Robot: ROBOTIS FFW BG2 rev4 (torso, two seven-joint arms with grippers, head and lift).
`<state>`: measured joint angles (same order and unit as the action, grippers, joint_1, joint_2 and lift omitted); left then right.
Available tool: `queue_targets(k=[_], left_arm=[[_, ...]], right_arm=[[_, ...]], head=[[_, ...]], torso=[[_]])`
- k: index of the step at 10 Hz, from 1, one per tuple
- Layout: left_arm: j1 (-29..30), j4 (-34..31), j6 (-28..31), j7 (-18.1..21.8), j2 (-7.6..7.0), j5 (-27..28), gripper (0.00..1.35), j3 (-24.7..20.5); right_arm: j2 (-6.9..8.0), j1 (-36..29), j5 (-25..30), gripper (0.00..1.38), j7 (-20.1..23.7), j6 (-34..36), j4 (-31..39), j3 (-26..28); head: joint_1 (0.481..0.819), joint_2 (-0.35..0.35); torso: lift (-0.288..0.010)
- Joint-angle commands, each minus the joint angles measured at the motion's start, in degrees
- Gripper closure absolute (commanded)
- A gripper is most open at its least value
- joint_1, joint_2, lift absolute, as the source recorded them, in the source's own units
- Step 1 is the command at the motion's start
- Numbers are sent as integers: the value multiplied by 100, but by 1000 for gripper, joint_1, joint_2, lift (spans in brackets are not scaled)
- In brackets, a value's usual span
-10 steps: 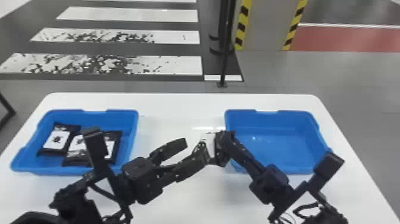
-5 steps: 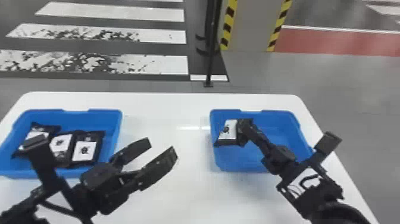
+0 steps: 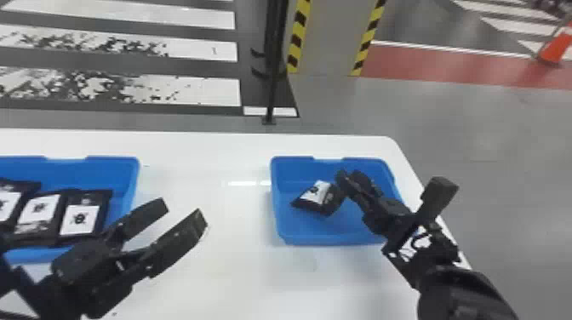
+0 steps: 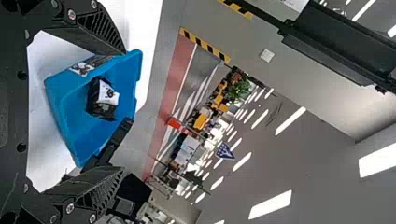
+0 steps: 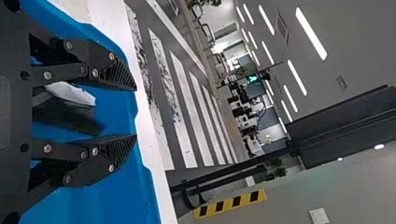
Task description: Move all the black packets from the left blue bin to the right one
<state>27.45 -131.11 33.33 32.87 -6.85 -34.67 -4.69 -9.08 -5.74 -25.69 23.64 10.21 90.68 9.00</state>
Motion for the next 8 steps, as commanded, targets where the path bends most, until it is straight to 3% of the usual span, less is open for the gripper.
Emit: queue_targets(k=[1, 3, 5, 8], left_arm=[[25, -2, -15, 0, 9, 74, 168, -148], [53, -2, 41, -17, 35, 291, 168, -445], [-31, -2, 280, -132, 70, 748, 170, -856], [-538, 532, 618, -281, 96, 1548, 170, -1393]], right_arm=[[108, -635, 479, 102, -193, -108, 965, 3], [363, -1774, 1004, 113, -369, -389, 2287, 3], [618, -2801, 1176, 113, -413, -558, 3285, -8], [662, -3743, 1027, 114, -413, -642, 4059, -225]], head=[[695, -212], [695, -187], [695, -145], [695, -6]], torso=[[-140], [-140], [-140], [-140]])
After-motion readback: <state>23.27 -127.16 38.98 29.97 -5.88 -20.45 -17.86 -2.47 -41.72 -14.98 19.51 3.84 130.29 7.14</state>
